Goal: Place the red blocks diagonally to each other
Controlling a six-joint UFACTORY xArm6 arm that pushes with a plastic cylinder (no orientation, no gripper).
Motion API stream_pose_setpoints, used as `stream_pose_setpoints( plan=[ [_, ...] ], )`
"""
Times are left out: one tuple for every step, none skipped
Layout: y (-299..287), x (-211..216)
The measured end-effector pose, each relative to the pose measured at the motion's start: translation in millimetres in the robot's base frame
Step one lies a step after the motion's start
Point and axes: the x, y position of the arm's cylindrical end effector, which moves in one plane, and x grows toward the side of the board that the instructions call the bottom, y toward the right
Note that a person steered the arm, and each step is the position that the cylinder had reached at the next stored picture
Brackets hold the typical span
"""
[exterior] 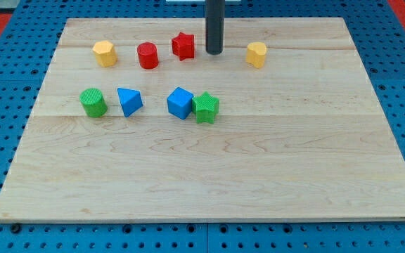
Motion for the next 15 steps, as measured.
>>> stream_pose_setpoints(
  plan=[
    [36, 16],
    [88, 35],
    [80, 35],
    [2, -30],
    [-117, -42],
    [-177, -16],
    [-137, 5],
    [-78, 11],
    [-28, 9],
    [14, 34],
    [-33, 20],
    [-79, -11],
    [-120, -4],
    [-149, 31],
    [-176, 59]
  ],
)
